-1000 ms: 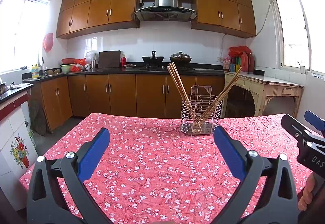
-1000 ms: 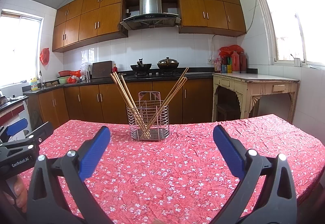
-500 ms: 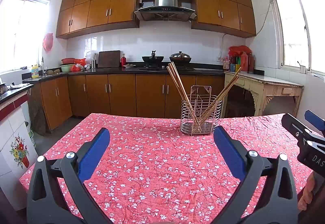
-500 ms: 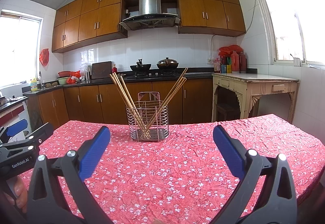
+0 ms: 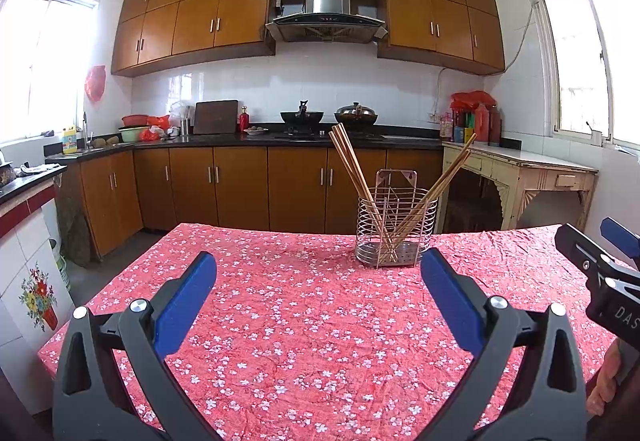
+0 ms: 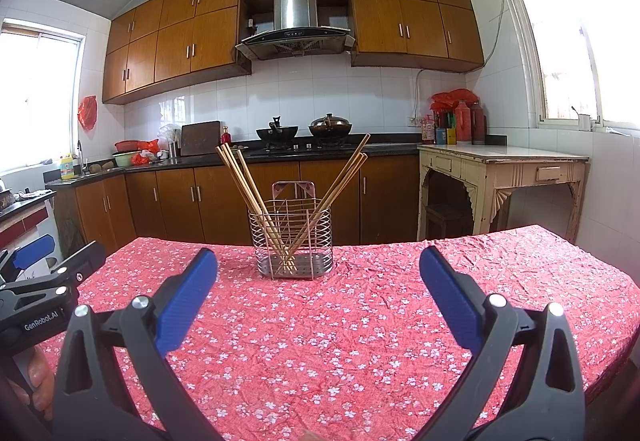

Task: Organize utensils

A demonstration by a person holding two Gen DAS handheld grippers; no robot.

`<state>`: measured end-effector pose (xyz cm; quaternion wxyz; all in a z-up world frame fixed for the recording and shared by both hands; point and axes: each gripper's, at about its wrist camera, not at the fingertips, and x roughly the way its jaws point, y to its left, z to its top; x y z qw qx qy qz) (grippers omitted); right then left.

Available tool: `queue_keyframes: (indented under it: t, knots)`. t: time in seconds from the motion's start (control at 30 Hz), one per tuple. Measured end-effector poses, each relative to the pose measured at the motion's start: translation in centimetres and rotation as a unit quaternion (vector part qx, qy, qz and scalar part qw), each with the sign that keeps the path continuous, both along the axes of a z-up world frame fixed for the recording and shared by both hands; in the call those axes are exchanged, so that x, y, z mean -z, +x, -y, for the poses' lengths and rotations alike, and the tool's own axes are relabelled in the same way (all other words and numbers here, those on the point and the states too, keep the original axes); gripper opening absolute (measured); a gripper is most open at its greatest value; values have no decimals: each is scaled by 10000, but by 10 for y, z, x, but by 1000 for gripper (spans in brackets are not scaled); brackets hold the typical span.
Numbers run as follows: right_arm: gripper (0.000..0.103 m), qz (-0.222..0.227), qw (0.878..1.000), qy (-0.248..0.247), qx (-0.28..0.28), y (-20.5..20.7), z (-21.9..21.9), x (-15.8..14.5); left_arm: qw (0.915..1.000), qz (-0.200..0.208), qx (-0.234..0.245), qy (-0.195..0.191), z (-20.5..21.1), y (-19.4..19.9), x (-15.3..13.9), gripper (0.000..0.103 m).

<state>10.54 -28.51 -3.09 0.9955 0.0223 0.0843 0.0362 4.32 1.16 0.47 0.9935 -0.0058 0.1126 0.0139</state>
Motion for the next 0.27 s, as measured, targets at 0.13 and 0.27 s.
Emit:
queue_keyframes:
  t: [0.13, 0.27]
  knots:
    - [99, 3, 10000, -1, -3, 0, 0, 0, 10000, 9, 22, -26, 0, -1, 0, 101]
    - [99, 2, 10000, -3, 0, 0, 0, 0, 9999, -18, 58, -79, -3, 1, -2, 101]
